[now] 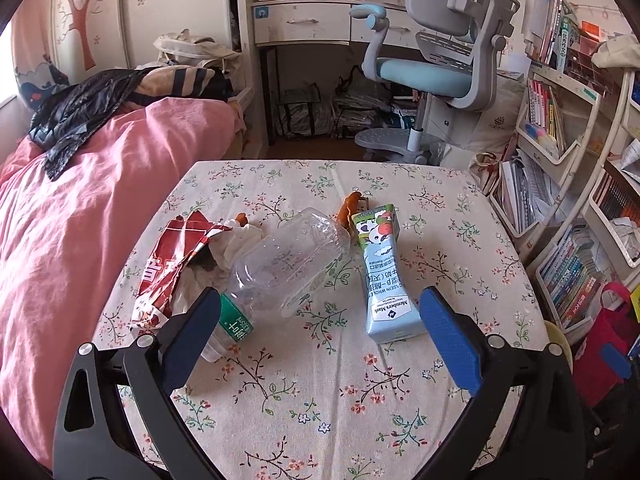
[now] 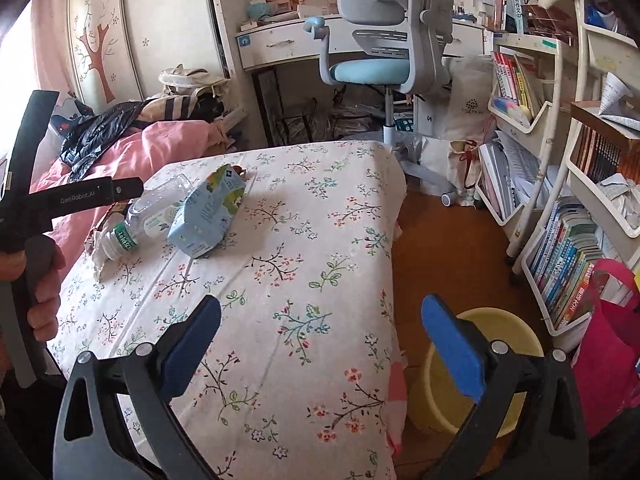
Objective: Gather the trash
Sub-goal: 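Move the left tool toward the clear water bottle while the right tool approaches the blue carton, then close the left tool on the bottle while the right tool closes on the blue carton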
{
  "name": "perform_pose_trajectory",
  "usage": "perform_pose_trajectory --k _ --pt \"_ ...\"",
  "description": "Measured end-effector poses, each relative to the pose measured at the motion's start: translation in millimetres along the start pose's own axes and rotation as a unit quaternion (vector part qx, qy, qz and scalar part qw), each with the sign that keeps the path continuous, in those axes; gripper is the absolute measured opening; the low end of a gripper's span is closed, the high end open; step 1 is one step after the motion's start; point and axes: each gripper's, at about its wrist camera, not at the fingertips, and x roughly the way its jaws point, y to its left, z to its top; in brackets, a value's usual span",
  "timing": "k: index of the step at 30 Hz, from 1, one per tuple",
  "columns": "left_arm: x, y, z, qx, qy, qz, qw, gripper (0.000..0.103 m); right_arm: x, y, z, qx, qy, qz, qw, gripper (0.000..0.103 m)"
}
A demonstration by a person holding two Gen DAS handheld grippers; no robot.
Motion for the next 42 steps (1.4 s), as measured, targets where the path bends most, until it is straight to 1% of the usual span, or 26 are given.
perform_pose_trajectory --k 2,6,8,11,12,16,19,22,25,27,29,31,32,33,35,40,41,42 --pt "3 0 0 0.0 0.003 -0.004 1.0 0.096 7 7 -1 -0.006 0.009 0.007 1.0 0.097" --pt "4 7 5 -0.01 0.001 0.003 0.9999 0.096 13 16 2 -0.007 0.016 0.025 1.0 0.097" --pt "4 16 8 -0.016 0.001 0.007 0.9998 0.096 13 21 6 -0.004 0.012 0.032 0.999 0.097" --pt "7 35 10 -0.026 0.005 0.019 0.9995 0.096 15 30 12 -0.012 0.008 0.031 0.999 0.097" --pt "8 42 10 -0.031 0.009 0.02 0.9993 0.094 16 34 13 -0.015 0.008 0.033 0.999 0.097" --pt "14 66 6 -0.047 0.023 0.02 0.9984 0.091 24 52 19 -0.031 0.012 0.034 0.999 0.097" --pt "18 75 8 -0.053 0.028 0.014 0.9981 0.089 33 67 25 -0.04 0.013 0.035 0.998 0.097" --pt "21 71 12 -0.032 0.026 0.004 0.9991 0.089 44 79 30 -0.053 0.015 0.029 0.998 0.097" --pt "33 56 20 0.022 0.029 0.003 0.9993 0.089 57 87 39 -0.055 0.018 0.023 0.998 0.097" --pt "44 46 25 0.06 0.04 -0.002 0.9974 0.089 66 91 46 -0.052 0.018 0.026 0.998 0.097" --pt "53 41 29 0.082 0.051 -0.011 0.9953 0.089 75 97 51 -0.053 0.018 0.026 0.998 0.097" --pt "64 39 33 0.099 0.06 -0.013 0.9932 0.089 85 103 55 -0.059 0.023 0.024 0.998 0.097" --pt "70 38 34 0.106 0.066 -0.015 0.992 0.085 91 105 55 -0.062 0.028 0.02 0.997 0.097" --pt "74 38 33 0.112 0.073 -0.018 0.9908 0.08 96 108 56 -0.065 0.032 0.018 0.997 0.097" --pt "83 40 30 0.119 0.088 -0.024 0.9887 0.075 103 109 55 -0.069 0.039 0.013 0.997 0.097" --pt "96 36 24 0.127 0.105 -0.04 0.9855 0.069 115 108 55 -0.069 0.042 0.012 0.997 0.097" --pt "99 34 24 0.126 0.11 -0.043 0.9851 0.066 116 109 55 -0.073 0.042 0.009 0.996 0.096" --pt "101 34 24 0.123 0.113 -0.048 0.9848 0.065 118 111 56 -0.076 0.041 0.008 0.996 0.094"
